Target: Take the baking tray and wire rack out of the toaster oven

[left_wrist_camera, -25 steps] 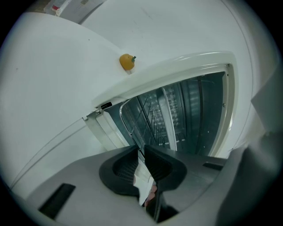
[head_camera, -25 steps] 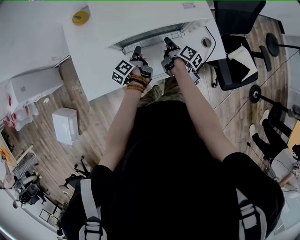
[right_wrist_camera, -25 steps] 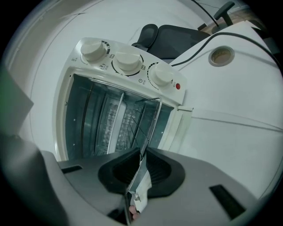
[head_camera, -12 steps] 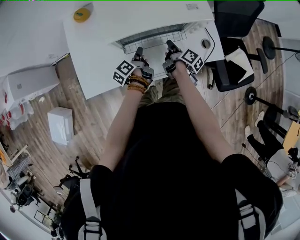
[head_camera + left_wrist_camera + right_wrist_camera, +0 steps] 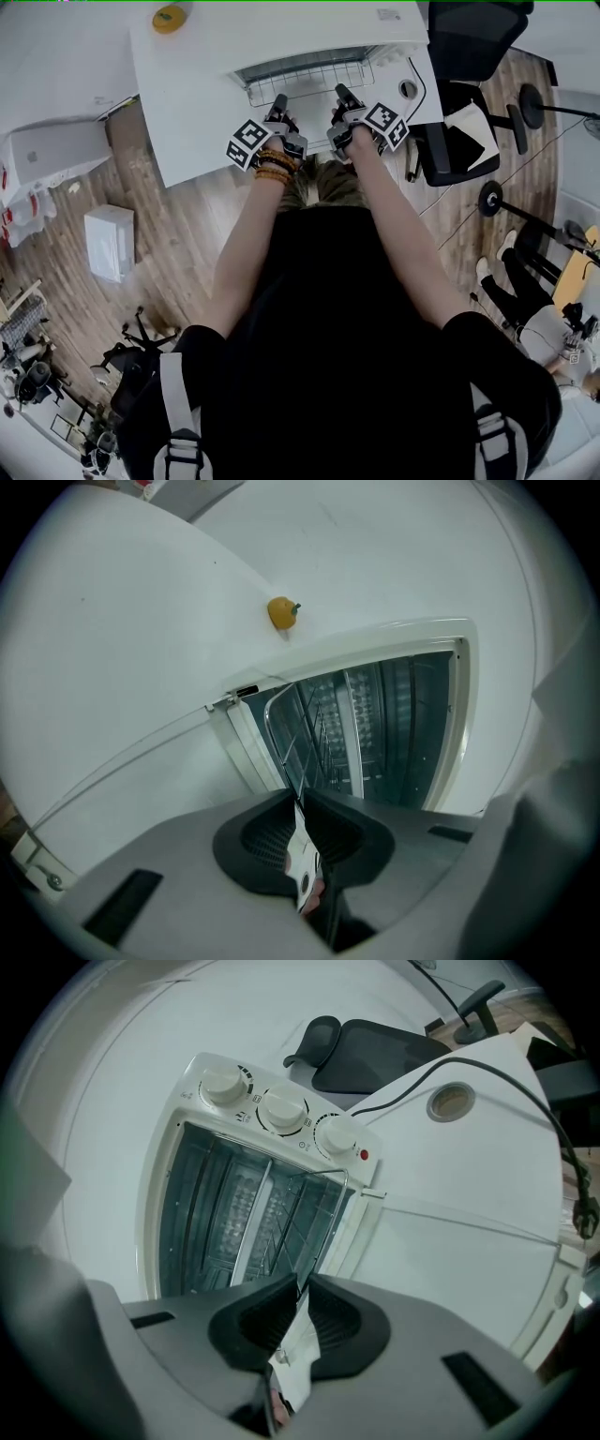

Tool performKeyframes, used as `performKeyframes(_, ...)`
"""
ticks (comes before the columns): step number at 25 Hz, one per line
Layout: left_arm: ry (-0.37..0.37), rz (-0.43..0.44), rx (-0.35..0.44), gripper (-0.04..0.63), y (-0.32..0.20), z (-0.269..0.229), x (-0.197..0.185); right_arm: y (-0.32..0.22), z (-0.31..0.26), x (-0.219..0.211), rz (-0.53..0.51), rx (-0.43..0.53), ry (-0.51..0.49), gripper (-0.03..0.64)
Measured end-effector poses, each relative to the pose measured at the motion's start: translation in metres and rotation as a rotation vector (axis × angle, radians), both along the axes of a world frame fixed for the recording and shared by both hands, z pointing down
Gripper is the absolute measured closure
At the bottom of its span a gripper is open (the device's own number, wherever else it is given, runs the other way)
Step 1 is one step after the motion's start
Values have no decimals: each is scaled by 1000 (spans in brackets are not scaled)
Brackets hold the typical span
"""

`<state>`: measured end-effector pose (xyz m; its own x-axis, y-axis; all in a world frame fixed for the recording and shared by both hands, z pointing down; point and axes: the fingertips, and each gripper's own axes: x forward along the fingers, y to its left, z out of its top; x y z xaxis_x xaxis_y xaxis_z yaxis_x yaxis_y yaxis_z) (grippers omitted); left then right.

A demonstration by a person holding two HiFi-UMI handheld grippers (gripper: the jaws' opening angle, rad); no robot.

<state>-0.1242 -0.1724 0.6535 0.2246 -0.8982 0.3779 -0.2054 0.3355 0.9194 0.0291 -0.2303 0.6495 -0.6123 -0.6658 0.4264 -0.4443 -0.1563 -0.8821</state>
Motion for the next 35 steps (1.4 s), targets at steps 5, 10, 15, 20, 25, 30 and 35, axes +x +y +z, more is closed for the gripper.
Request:
performKeyframes(5, -19, 2, -12, 549, 4, 2, 2, 4, 3, 2, -35, -6, -15, 563)
performKeyframes(10, -6, 2, -18, 549, 15, -3, 11, 14, -1, 11, -69, -8, -35, 563)
performKeyframes(15, 2, -37, -19, 552, 22, -5, 11, 19, -3, 11, -100, -18, -56, 566)
performKeyframes(20, -2, -67, -22, 554, 30, -7, 14, 27, -5, 14, -136, -20, -68, 566)
performKeyframes(25, -13, -78, -26, 554, 37, -9, 18, 34, -6, 17, -144, -26, -90, 568)
performKeyframes(30, -24, -87, -25, 554, 42, -11, 20, 38, -9, 20, -152, -22, -108, 569)
performKeyframes(35, -27, -99, -18, 554, 47, -13, 21, 43, -10, 21, -160, -20, -125, 571)
